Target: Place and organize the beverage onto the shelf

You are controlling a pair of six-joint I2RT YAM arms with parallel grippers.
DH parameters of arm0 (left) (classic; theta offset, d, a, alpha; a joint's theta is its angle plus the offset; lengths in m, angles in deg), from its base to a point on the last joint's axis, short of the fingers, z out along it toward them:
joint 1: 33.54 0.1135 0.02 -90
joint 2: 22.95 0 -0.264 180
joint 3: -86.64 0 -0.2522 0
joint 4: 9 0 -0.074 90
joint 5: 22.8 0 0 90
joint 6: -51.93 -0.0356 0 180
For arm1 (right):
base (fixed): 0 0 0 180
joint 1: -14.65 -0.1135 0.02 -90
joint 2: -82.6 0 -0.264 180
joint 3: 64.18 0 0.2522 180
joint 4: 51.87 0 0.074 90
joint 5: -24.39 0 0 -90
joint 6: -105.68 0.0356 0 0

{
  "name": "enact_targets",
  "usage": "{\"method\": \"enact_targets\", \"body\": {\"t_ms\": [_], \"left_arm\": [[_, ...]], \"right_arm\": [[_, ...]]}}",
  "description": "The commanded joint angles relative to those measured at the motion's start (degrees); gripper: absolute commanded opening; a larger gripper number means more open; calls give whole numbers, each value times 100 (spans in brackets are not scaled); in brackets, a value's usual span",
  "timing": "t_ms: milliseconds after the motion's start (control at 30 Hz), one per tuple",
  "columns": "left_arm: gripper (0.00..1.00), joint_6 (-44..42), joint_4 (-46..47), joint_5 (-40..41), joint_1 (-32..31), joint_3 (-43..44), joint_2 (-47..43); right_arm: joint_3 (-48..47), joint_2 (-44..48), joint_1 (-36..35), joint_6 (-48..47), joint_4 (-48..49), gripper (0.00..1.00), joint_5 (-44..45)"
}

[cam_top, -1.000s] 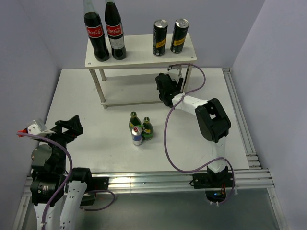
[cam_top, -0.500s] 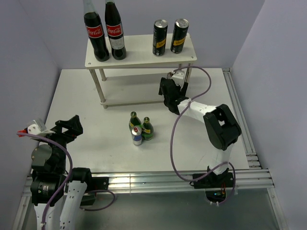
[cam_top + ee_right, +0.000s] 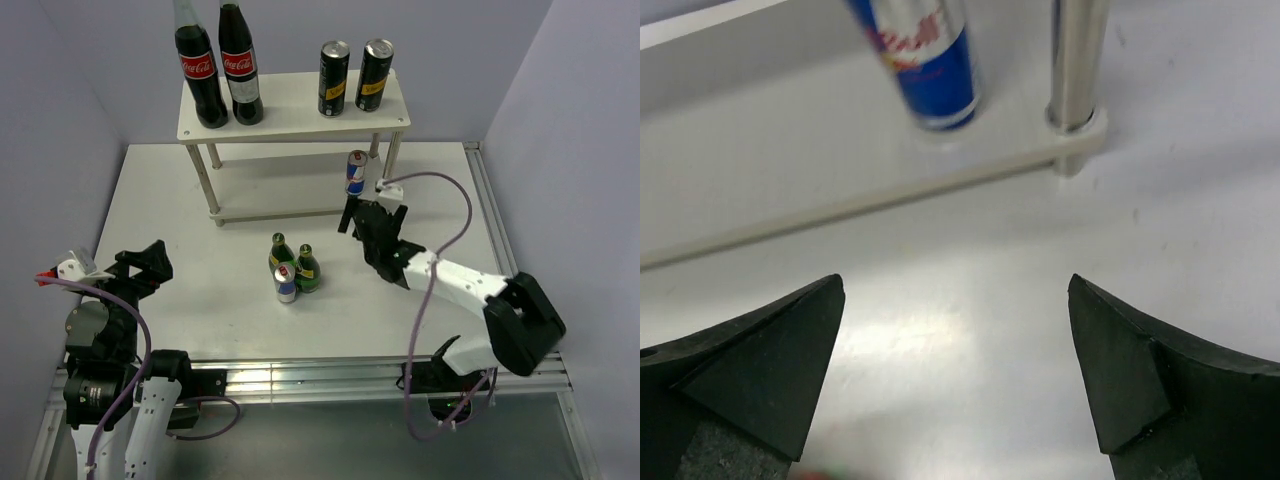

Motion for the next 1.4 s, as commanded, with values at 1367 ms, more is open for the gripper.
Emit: {"method": "enact_targets", "body": {"t_ms": [1367], "left_arm": [[96,1446,1285,2613,-4920,307,3458]], "right_arm": [[1763,4268,-3745,2431,-2923,100,1357]]}}
